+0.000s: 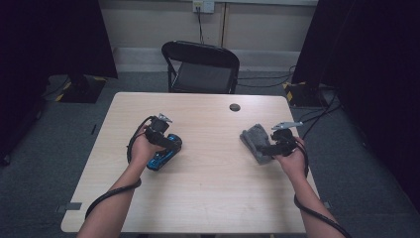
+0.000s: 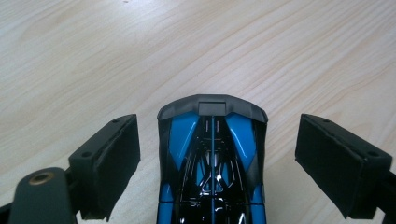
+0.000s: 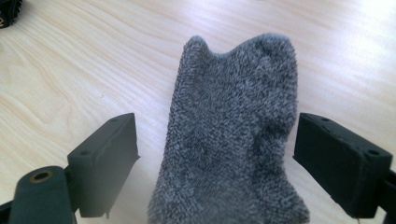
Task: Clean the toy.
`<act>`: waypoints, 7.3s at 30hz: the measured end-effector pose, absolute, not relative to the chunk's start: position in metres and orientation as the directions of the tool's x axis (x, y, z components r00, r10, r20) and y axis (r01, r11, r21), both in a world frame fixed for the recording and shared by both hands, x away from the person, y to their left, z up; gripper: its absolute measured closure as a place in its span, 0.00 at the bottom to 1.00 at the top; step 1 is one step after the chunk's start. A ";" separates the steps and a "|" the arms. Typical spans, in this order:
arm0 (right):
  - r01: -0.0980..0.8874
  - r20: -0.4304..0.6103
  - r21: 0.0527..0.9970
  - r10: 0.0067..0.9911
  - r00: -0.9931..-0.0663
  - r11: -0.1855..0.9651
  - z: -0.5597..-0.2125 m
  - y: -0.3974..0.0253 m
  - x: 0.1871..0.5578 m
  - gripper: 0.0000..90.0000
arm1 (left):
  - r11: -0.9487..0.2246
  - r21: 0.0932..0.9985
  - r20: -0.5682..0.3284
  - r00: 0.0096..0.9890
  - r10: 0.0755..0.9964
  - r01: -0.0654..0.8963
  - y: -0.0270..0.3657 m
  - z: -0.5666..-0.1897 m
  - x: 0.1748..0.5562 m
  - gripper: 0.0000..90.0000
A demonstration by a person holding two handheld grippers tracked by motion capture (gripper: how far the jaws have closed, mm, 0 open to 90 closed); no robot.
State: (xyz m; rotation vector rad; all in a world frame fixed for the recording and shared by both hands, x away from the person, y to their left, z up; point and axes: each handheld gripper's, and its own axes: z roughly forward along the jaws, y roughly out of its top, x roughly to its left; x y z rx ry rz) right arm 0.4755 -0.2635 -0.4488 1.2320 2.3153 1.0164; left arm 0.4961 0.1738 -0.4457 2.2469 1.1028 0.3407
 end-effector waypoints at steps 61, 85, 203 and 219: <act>0.540 0.054 0.722 0.742 -0.668 0.433 -0.433 -0.238 0.448 0.15 | -0.493 0.673 -0.075 0.713 0.697 0.552 0.144 -0.434 0.468 0.16; 0.516 0.075 0.719 0.686 -0.724 0.465 -0.436 -0.218 0.437 0.15 | -0.481 0.702 -0.102 0.742 0.663 0.526 0.137 -0.438 0.449 0.16; 0.420 0.076 0.668 0.505 -0.860 0.614 -0.494 -0.170 0.379 0.15 | -0.625 0.681 -0.038 0.871 0.490 0.382 0.115 -0.498 0.364 0.14; 0.358 0.019 0.724 0.501 -0.865 0.590 -0.505 -0.173 0.373 0.14 | -0.618 0.710 -0.027 0.890 0.455 0.338 0.117 -0.505 0.362 0.02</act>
